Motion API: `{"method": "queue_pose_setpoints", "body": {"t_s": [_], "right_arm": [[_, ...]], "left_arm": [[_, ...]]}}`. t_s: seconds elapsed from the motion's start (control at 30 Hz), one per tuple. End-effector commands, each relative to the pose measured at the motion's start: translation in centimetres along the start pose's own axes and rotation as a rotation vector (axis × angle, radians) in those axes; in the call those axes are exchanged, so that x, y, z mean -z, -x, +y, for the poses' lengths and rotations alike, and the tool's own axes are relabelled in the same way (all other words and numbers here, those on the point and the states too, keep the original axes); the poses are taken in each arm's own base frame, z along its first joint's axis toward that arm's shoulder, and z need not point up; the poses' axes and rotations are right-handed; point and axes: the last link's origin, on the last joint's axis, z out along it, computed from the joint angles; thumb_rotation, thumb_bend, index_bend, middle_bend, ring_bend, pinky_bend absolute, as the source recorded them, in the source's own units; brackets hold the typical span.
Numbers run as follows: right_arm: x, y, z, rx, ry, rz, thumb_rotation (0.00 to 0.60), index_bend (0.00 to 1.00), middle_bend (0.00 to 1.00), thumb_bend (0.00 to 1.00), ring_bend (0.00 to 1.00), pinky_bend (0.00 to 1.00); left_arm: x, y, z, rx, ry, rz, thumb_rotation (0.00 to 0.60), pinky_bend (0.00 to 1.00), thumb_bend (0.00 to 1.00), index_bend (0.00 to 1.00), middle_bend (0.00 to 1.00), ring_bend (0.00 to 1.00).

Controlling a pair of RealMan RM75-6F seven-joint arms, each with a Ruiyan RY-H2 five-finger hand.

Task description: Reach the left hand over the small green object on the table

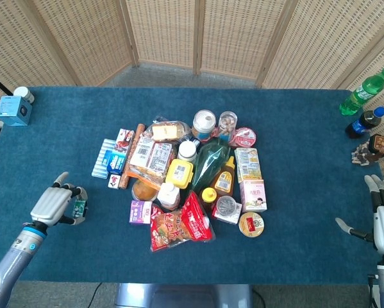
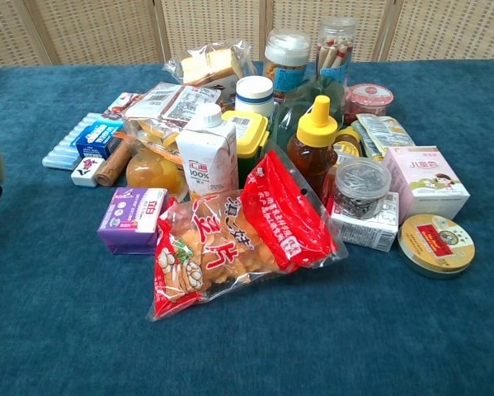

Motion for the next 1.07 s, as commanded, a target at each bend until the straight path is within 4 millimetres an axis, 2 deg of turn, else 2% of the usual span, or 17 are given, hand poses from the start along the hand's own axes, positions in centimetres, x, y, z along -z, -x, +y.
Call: {"method": "queue_pose_setpoints", "body": {"t_s": [0.03, 0.33, 0.63, 0.83, 1.07], "right_arm": [[0.0, 0.3, 0.1, -0.005, 0.002, -0.007, 0.495, 0.00, 0.00, 0.00, 0.00, 0.00], [0.1, 1.0, 0.6, -0.022, 0.012, -0.018, 0.493, 0.00, 0.00, 0.00, 0.00, 0.00], [0.1, 1.6, 0.6, -0.042, 0.015, -0.021, 0.494, 0.00, 0.00, 0.00, 0.00, 0.00], [-0.2, 1.7, 0.6, -0.054, 0.016, -0.013, 0.489, 0.00, 0.00, 0.00, 0.00, 0.00], [-0.6, 2.1, 0.1, -0.056, 0.002, -0.025, 0.496, 0.00, 0.00, 0.00, 0.00, 0.00]], "left_arm": [[0.3, -2.5, 0.3, 0.026, 0.019, 0.060, 0.600, 0.00, 0.21, 0.56, 0.68, 0.37], [0.8, -9.1, 1.1, 0.035, 0.043, 0.203, 0.600, 0.00, 0.21, 0.56, 0.67, 0.36], [1.4, -14.5, 1.8, 0.073, 0.070, 0.321, 0.600, 0.00, 0.21, 0.56, 0.66, 0.36], [2.3, -17.0, 1.9, 0.147, 0.095, 0.403, 0.600, 0.00, 0.21, 0.57, 0.67, 0.36], [3.4, -18.1, 1.2, 0.165, 0.088, 0.432, 0.600, 0.00, 0.21, 0.57, 0.67, 0.36]]}}
